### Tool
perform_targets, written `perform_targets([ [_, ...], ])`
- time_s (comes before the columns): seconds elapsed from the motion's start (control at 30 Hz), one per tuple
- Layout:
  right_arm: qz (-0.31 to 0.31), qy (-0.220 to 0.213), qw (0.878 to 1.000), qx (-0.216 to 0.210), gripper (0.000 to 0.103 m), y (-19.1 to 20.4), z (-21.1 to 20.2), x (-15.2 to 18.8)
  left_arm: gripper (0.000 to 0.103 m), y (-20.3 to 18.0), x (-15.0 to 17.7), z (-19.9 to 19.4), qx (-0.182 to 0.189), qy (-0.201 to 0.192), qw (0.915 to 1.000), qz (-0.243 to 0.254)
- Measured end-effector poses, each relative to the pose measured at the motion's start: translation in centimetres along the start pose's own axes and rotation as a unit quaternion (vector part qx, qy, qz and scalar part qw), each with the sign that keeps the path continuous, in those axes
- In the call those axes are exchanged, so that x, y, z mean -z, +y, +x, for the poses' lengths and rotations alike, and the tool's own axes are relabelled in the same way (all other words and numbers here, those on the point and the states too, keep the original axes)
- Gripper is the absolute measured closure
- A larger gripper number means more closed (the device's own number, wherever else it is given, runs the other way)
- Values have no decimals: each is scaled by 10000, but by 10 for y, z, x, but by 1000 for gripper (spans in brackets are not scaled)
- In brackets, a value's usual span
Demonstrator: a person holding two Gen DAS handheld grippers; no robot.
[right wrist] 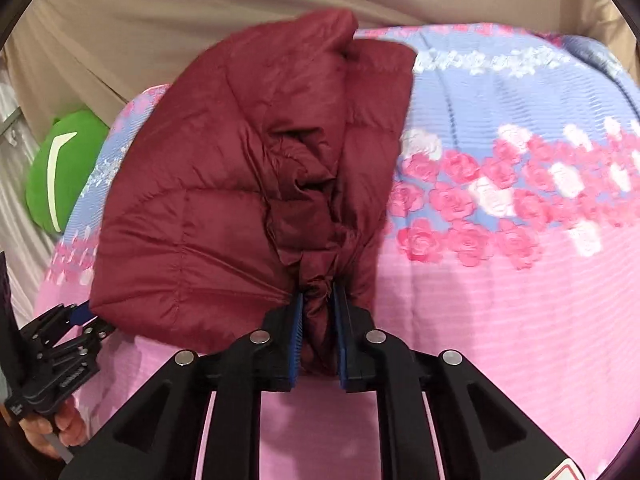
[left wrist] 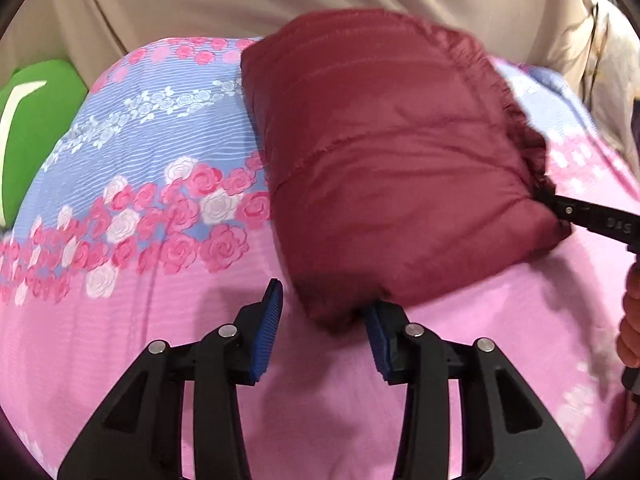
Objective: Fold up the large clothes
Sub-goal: 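Lower the folded jacket onto the bed and open both tools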
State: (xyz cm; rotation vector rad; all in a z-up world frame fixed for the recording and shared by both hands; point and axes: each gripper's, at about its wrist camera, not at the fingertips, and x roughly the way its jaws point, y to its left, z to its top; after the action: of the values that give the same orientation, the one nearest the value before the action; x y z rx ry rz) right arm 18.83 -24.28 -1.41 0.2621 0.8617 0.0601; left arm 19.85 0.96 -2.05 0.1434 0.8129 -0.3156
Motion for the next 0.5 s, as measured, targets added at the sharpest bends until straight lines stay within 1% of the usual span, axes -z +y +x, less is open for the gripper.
perform_targets([
  [0.07,-36,-203,9998,78,92,0,-24,-2,64,7,-1,-28,229,-141,9996,-131],
  [0.1,-61,-381,9992,73,92,1,-37,-7,64,9,-5,-41,279,-259,9991,-162],
  [0.17,-144,-627,9979,24,94,9,-52,-21,62,8,-19,-62,220,-587,9979,-161],
  [0.23,-344,-804,9962,-29,96,26,-56,-42,61,2,-35,-67,169,-769,9968,-146],
  [0.3,-537,-846,9949,77,96,41,-48,-59,61,-6,-55,-53,68,-781,9968,-136],
  [0.33,-615,-804,9948,136,97,46,-39,-66,61,-10,-61,-43,31,-723,9973,-154],
  [0.37,-663,-746,9946,290,97,49,-26,-71,61,-13,-67,-29,-38,-642,9978,-178],
  [0.4,-677,-667,9945,436,97,49,-15,-74,61,-16,-71,-14,-123,-553,9982,-191],
  [0.43,-673,-491,9946,619,98,45,4,-74,61,-17,-72,-1,-219,-453,9985,-217],
  [0.47,-644,-409,9942,752,98,39,15,-73,59,-19,-71,13,-322,-357,9986,-221],
  [0.5,-609,-279,9937,899,98,31,31,-69,57,-20,-68,21,-337,-346,9985,-240],
])
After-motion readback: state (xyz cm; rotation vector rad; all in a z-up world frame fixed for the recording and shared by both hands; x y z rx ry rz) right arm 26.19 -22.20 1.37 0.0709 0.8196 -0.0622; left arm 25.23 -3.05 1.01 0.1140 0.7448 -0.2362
